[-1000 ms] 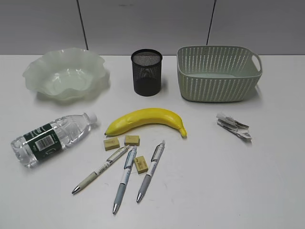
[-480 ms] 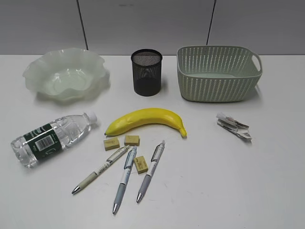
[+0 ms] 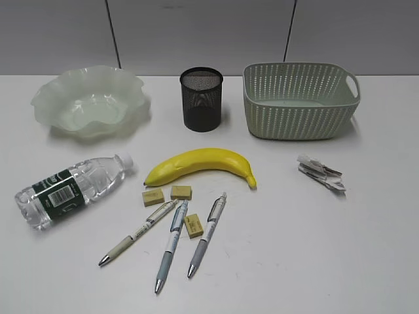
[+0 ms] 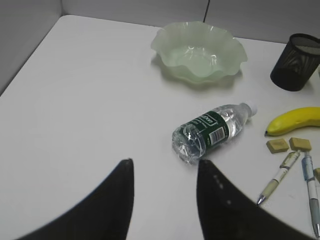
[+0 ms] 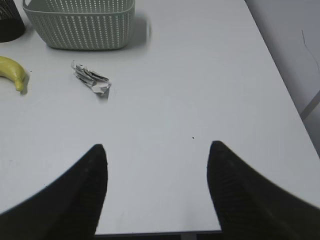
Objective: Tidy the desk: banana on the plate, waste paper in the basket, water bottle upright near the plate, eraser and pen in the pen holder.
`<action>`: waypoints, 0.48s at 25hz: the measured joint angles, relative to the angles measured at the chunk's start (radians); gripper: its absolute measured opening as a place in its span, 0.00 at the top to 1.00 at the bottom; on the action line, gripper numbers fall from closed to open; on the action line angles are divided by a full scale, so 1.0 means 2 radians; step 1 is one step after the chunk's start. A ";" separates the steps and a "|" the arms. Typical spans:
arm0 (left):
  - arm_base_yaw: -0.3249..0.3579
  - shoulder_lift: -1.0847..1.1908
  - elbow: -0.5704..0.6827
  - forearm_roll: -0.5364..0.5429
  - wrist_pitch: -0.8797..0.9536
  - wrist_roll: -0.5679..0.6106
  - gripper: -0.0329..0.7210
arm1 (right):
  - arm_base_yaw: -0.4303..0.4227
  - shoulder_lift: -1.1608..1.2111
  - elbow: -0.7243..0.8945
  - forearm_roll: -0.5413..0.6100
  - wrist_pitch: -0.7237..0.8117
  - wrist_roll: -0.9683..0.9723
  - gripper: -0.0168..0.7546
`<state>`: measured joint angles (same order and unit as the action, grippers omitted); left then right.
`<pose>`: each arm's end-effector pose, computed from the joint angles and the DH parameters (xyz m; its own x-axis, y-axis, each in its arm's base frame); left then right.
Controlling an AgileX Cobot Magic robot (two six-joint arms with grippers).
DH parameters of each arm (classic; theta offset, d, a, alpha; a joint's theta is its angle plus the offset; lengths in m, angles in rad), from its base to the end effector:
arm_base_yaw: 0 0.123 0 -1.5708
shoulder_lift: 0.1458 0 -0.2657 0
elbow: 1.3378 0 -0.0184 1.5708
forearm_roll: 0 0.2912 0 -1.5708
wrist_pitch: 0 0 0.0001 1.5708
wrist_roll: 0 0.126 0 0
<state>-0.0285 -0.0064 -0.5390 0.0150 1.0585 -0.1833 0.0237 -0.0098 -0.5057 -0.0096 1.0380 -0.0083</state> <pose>0.0756 -0.0005 0.2948 -0.4095 -0.1634 -0.8976 -0.0559 0.9865 -0.1541 0.0804 0.0009 0.2860 -0.4213 -0.0232 -0.9066 -0.0218 0.9996 -0.0154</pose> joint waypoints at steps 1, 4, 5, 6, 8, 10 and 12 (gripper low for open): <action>0.000 0.000 0.000 -0.002 -0.003 0.000 0.54 | 0.000 0.000 0.000 0.000 0.000 0.000 0.33; 0.000 0.001 -0.007 -0.011 -0.045 0.000 0.54 | 0.000 0.000 0.000 0.000 0.000 0.000 0.33; 0.000 0.006 -0.008 -0.017 -0.072 0.000 0.54 | 0.000 0.000 0.000 0.000 0.000 0.000 0.33; 0.000 0.013 -0.009 -0.022 -0.098 0.000 0.54 | 0.000 0.000 0.000 0.000 0.000 0.000 0.33; 0.000 0.041 -0.009 -0.025 -0.143 0.000 0.54 | 0.000 0.000 0.000 0.000 0.000 0.000 0.33; 0.000 0.078 -0.009 -0.030 -0.196 0.000 0.54 | 0.000 0.000 0.000 0.000 0.000 0.000 0.33; -0.004 0.122 -0.009 -0.038 -0.254 0.002 0.54 | 0.000 0.000 0.000 0.000 0.000 0.000 0.33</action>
<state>-0.0361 0.2378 -0.5570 -0.0604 0.5502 -0.1789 0.0237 -0.0098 -0.5057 -0.0096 1.0380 -0.0083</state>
